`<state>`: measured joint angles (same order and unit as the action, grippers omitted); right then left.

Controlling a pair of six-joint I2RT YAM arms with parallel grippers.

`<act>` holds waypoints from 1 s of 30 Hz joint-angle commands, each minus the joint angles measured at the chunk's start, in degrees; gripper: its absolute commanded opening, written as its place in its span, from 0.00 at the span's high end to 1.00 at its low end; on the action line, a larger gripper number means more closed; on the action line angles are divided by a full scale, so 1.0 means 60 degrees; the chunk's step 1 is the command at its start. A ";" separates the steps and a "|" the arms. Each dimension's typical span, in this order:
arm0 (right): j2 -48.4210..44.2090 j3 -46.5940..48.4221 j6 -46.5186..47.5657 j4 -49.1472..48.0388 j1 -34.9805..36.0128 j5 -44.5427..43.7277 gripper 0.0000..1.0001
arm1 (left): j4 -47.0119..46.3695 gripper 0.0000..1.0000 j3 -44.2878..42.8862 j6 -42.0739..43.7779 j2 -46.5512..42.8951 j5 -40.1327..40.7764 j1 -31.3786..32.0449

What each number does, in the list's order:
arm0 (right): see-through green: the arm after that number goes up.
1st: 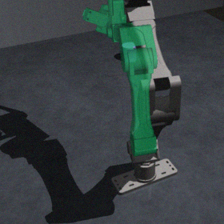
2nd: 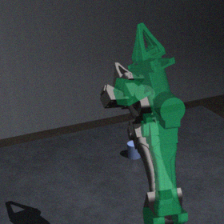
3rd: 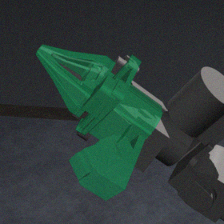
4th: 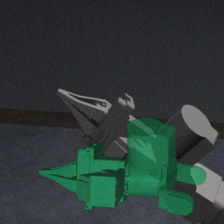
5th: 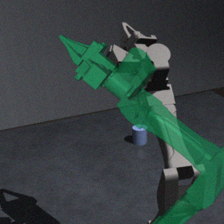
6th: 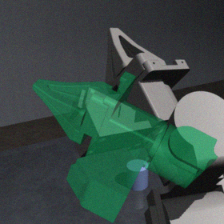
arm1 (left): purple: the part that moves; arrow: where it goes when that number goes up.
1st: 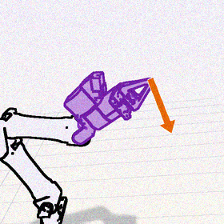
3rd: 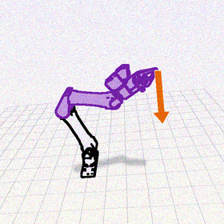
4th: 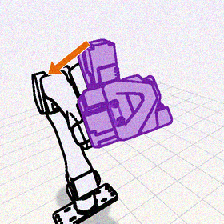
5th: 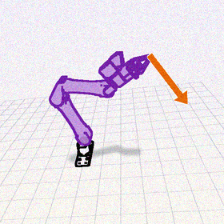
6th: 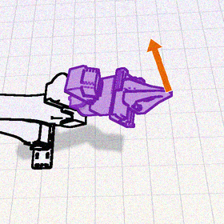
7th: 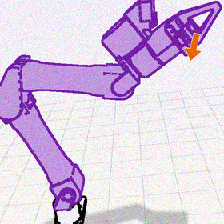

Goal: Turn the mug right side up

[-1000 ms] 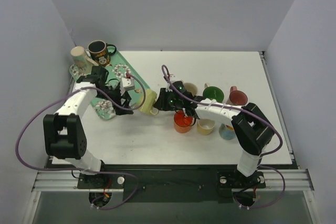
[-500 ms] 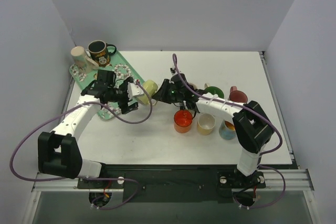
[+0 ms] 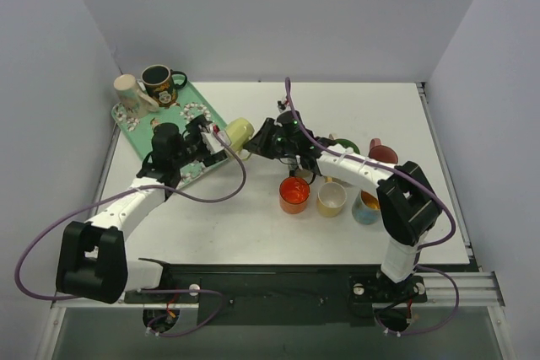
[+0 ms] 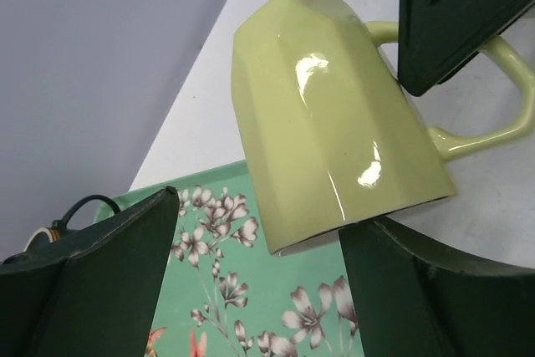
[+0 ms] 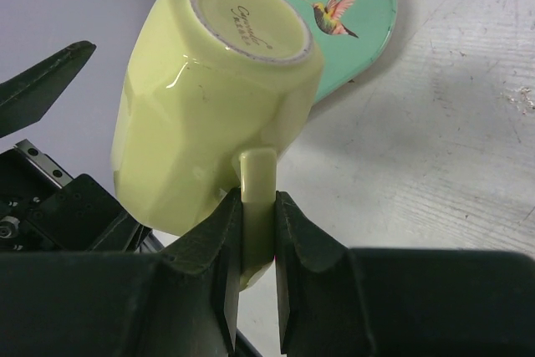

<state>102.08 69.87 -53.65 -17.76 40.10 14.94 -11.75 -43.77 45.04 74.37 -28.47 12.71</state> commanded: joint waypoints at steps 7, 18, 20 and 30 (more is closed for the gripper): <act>-0.0168 0.0953 -0.0375 -0.0981 0.0216 0.0542 1.00 | -0.4088 0.17 0.1244 0.0433 -0.0105 0.0086 0.0298; -0.0138 0.1406 0.0440 0.0334 0.0422 0.0106 1.00 | -0.1065 1.00 0.0266 0.0609 -0.0251 -0.0456 0.0357; -0.0446 0.1698 0.1347 0.1637 0.0422 -0.0610 0.91 | 0.1276 1.00 -0.0642 0.0435 -0.0208 -0.0353 0.0357; -0.2759 0.1818 0.3740 0.5976 0.0290 -0.4668 0.08 | 0.7785 1.00 -0.4597 -0.5071 0.1577 0.1902 0.0664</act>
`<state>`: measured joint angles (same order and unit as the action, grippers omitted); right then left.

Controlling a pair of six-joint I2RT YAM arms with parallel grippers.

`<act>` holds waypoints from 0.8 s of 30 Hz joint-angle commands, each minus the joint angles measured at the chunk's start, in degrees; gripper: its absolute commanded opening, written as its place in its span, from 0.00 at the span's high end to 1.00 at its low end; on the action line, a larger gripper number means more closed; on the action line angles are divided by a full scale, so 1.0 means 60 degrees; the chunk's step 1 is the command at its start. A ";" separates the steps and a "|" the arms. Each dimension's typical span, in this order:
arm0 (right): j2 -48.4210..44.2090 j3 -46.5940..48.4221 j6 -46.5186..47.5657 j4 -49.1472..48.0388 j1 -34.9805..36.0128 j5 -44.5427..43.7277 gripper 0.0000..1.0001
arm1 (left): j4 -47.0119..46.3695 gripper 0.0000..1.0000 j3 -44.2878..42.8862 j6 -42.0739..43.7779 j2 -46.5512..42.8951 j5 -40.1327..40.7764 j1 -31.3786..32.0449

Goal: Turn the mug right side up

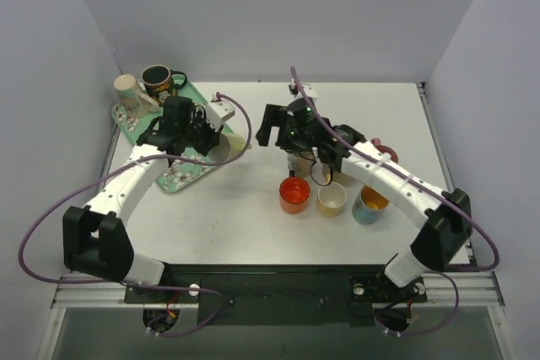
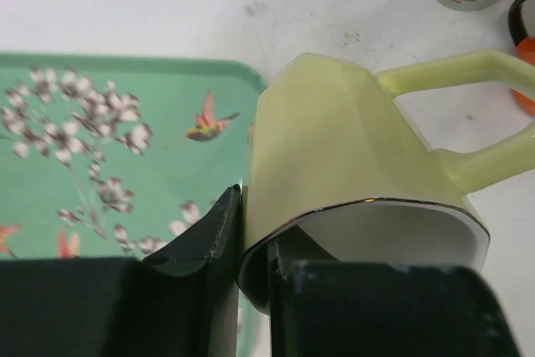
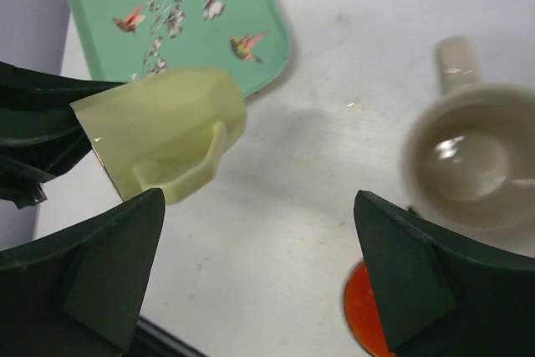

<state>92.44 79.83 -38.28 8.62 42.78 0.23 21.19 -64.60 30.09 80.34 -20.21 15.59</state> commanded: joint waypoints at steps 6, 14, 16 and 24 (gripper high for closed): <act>-0.1885 -0.0106 0.1634 0.2650 -0.0217 -0.3333 0.07 | 0.3002 1.00 -0.2649 -0.4701 0.2238 0.0730 0.0667; -0.3087 -0.1366 0.1620 0.2679 -0.0319 -0.4110 0.06 | 0.2547 1.00 -0.3281 -0.7032 0.3381 0.0948 0.1310; -0.3321 -0.1527 0.1620 0.2694 -0.0334 -0.4183 0.06 | 0.2897 1.00 -0.3690 -0.7531 0.3907 0.1534 0.1516; -0.4201 -0.2479 0.1576 0.2650 -0.0510 -0.4711 0.05 | 0.3560 1.00 -0.4951 -0.8178 0.5390 0.2411 0.2000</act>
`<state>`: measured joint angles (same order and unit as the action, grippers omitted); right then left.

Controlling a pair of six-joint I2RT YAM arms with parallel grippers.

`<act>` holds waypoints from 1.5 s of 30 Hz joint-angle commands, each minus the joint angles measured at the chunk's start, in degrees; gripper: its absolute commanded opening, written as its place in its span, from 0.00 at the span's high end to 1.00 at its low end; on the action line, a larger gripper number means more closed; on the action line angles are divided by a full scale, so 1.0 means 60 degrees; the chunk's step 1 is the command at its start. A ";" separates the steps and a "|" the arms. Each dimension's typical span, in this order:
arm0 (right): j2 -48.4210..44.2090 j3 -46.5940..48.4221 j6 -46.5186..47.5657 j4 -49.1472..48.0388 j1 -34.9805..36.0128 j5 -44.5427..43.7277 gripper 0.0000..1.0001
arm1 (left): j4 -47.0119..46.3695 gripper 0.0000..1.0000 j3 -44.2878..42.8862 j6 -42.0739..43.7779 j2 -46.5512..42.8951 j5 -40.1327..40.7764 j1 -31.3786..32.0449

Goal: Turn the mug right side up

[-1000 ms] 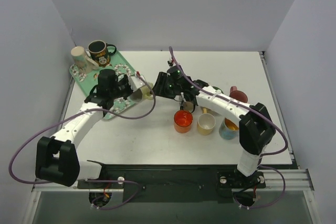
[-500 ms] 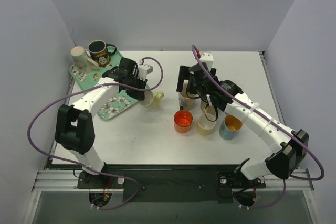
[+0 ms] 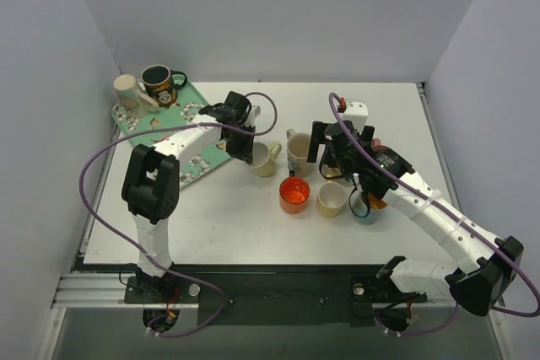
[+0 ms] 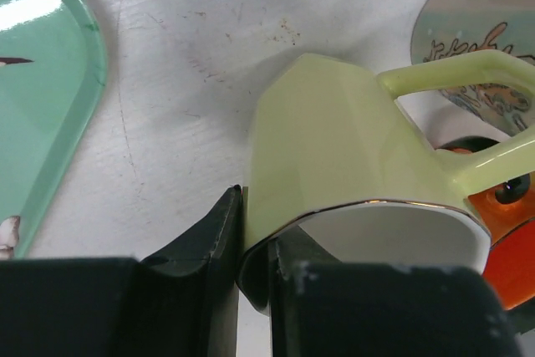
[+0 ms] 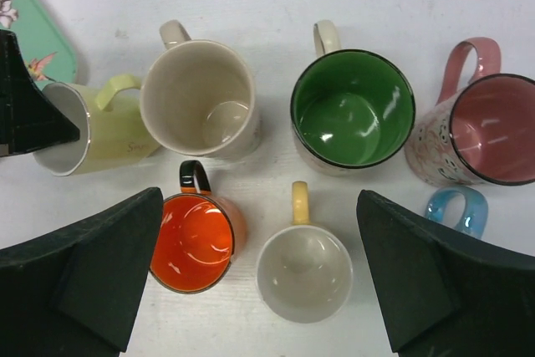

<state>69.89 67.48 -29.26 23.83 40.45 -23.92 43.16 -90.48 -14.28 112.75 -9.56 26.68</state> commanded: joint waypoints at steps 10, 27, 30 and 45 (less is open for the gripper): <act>-0.0881 -0.0817 0.0203 0.0056 -0.0325 -0.0774 0.05 | 0.1622 0.98 -0.2834 -0.0886 0.1304 0.1594 0.0271; -0.0603 -0.1110 0.0349 -0.0266 -0.0369 0.0016 0.06 | 0.1303 0.10 -0.4109 0.1145 -0.0231 0.0849 -0.0693; -0.0691 -0.1242 0.0452 -0.0354 -0.0354 0.0134 0.06 | 0.0852 0.10 -0.4446 0.2756 -0.0451 -0.1313 -0.1921; -0.1936 -0.1740 0.1755 -0.0823 0.0626 0.0706 0.07 | 0.1832 0.08 -0.5636 1.3272 0.1247 0.0346 -0.5163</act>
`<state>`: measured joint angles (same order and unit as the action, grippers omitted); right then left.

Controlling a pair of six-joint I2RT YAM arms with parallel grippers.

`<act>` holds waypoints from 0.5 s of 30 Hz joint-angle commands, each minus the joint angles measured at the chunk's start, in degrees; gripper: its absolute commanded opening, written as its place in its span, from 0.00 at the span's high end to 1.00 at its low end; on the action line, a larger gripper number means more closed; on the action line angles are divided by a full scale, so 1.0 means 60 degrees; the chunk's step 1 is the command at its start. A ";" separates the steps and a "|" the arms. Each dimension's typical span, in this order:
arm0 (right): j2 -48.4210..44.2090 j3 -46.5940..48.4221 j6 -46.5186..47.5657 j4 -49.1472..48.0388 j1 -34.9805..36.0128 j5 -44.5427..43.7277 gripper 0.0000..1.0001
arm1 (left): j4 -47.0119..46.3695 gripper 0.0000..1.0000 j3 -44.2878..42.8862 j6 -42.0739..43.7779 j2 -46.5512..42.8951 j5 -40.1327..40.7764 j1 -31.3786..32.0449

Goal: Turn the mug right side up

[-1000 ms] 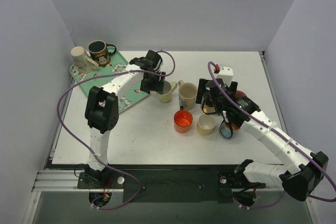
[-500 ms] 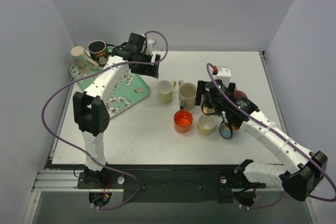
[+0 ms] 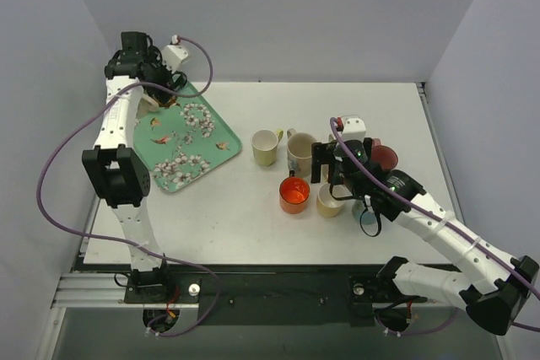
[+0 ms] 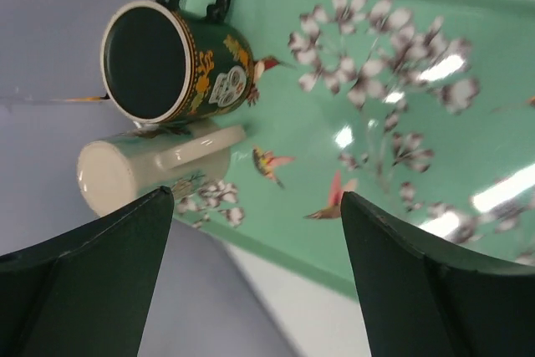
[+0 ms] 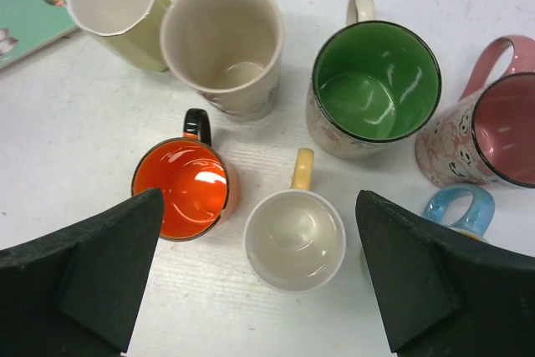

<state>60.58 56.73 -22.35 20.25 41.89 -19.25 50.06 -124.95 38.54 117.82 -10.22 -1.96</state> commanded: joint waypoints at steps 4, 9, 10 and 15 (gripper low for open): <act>-0.0516 0.0081 0.0882 -0.0211 0.0606 -0.0176 0.08 | -0.0244 0.04 0.0538 0.7093 0.0344 -0.0472 -0.1311; -0.0677 0.0081 0.1175 -0.0226 0.0724 -0.0235 0.07 | 0.1778 0.05 -0.1601 0.9817 0.1688 -0.1375 -0.1608; -0.0677 0.0081 0.1205 -0.0226 0.0724 -0.0249 0.07 | 0.1662 0.05 -0.1762 1.0067 0.1851 -0.0851 -0.1564; -0.0677 0.0009 0.1352 -0.0226 0.0767 -0.0454 0.07 | 0.0152 0.03 -0.3671 0.8556 0.3037 -0.0903 -0.1885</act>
<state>57.49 56.73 -16.01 19.92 45.84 -19.31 55.29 -134.91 91.74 130.80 -13.15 -12.75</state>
